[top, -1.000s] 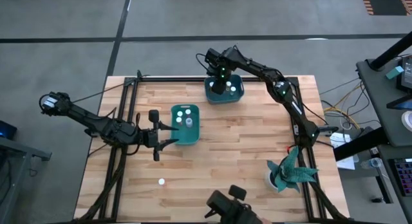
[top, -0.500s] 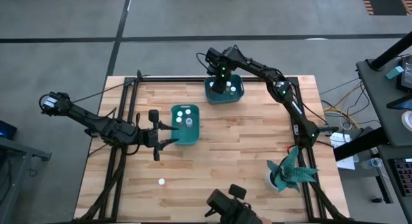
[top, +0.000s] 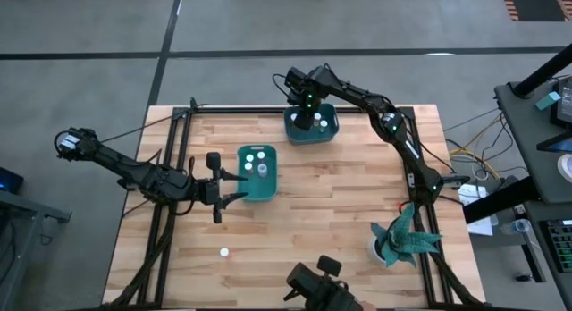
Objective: Pick and place medicine bottles into bin by pill shape (circle, oval)
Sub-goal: Put the yellow tablet pill bottle into the blue bin
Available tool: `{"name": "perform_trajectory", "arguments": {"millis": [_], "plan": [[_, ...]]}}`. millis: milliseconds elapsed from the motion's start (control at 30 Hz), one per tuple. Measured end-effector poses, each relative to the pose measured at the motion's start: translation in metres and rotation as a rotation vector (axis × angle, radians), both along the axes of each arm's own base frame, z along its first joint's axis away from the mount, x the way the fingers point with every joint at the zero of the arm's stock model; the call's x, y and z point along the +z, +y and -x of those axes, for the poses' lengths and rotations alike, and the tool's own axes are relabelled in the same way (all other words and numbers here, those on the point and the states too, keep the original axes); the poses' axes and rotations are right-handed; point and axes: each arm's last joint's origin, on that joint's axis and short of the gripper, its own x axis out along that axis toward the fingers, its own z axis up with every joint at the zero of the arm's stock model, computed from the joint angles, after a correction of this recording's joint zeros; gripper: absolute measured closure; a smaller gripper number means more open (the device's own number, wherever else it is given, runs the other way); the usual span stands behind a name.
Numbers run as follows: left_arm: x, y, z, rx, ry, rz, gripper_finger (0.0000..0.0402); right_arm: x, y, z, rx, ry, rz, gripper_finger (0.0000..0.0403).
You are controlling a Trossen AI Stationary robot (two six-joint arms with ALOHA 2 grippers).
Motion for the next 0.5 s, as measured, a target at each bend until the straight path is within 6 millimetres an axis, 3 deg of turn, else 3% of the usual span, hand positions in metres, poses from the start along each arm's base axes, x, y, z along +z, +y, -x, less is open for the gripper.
{"name": "perform_trajectory", "arguments": {"millis": [500], "plan": [[0.0,0.0,0.0,0.0,0.0,0.0,0.023,-0.014,0.0,0.0,-0.006,0.019,-0.015,0.0281]]}}
